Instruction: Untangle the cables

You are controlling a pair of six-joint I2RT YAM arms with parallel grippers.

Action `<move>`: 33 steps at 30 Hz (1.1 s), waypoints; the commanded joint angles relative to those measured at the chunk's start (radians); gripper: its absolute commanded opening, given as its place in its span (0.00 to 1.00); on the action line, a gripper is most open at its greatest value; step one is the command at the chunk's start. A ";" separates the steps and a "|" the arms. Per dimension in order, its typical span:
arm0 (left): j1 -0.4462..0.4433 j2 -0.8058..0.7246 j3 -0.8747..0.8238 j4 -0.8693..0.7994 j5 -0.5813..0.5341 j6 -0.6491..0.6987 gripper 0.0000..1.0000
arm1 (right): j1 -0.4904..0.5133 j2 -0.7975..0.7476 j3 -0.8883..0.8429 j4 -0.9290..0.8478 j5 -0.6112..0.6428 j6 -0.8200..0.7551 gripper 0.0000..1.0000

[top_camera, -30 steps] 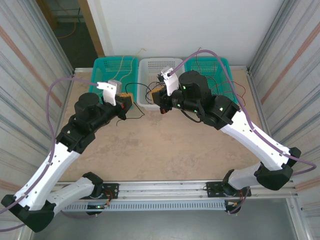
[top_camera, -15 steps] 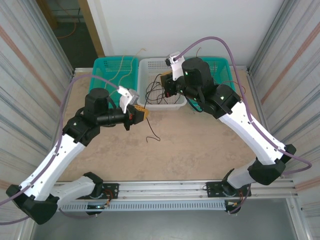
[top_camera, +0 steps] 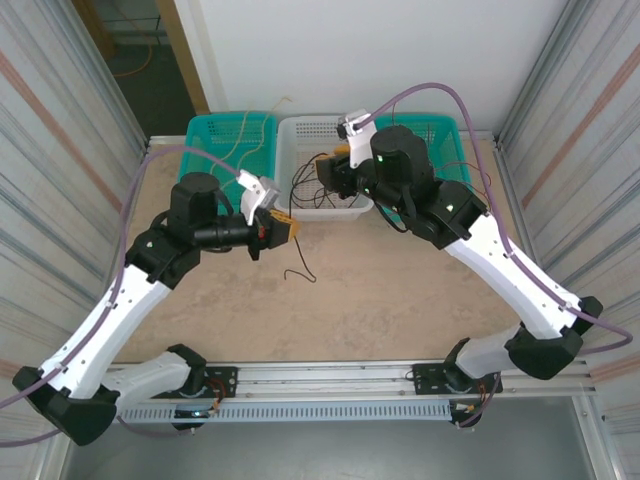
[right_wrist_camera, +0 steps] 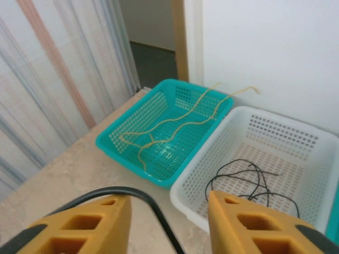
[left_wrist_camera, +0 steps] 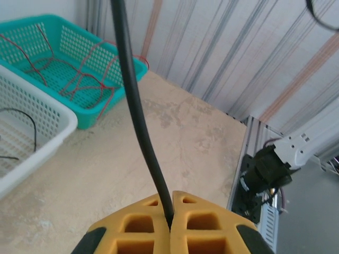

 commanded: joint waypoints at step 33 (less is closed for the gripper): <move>0.015 0.306 0.571 0.222 -0.365 -0.212 0.00 | -0.238 -0.161 -0.423 0.209 -0.261 0.371 0.80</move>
